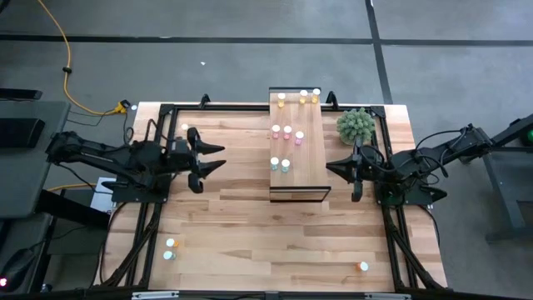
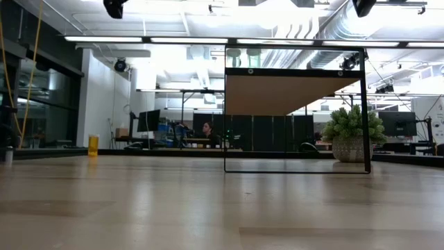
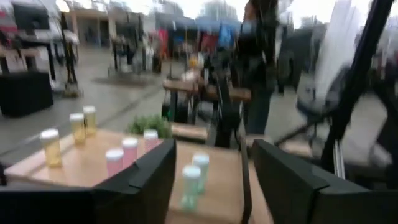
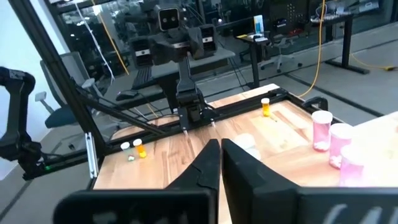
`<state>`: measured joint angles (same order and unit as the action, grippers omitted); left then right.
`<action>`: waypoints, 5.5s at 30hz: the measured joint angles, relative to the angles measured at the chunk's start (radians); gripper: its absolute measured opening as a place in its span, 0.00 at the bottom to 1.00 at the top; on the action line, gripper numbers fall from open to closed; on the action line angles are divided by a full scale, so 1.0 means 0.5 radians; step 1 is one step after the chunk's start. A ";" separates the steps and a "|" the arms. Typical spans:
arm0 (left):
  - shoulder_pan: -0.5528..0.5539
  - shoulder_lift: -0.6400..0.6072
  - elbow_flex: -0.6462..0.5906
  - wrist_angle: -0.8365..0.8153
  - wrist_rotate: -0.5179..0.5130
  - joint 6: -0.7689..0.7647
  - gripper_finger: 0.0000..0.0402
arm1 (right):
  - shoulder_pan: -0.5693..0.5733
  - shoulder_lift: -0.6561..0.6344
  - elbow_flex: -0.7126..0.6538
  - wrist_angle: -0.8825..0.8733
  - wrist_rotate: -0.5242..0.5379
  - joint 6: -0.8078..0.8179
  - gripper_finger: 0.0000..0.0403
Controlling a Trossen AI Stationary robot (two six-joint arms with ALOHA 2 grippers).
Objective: Pick and place medicine bottles onto shelf by color
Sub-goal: Put the blue pill bottle on the shelf aligned with the other blue pill bottles
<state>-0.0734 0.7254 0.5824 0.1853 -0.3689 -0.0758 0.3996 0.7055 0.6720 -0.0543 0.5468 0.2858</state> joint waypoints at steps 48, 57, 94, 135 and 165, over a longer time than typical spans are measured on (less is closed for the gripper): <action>-1.646 1.816 1.148 -2.598 1.130 -3.617 0.60 | 0.001 -0.001 0.000 -0.350 -0.125 0.160 0.00; -1.660 1.826 1.006 -2.410 1.153 -3.665 0.59 | 0.001 -0.001 0.000 -0.365 -0.126 0.160 0.00; -1.662 1.818 0.825 -2.213 1.234 -3.714 0.30 | 0.000 -0.001 0.001 -0.395 -0.096 0.215 0.00; -0.082 1.492 2.147 -2.607 1.052 -1.696 0.26 | 0.001 0.294 0.002 0.204 -0.365 0.115 0.00; 0.491 1.971 2.609 -2.078 1.013 -0.357 0.28 | -0.386 1.192 0.095 1.758 -0.092 0.102 0.00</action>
<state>0.1719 1.7111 1.8870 -0.8535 0.1378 -0.2541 0.2068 1.3016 0.7196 0.8246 0.5009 0.3369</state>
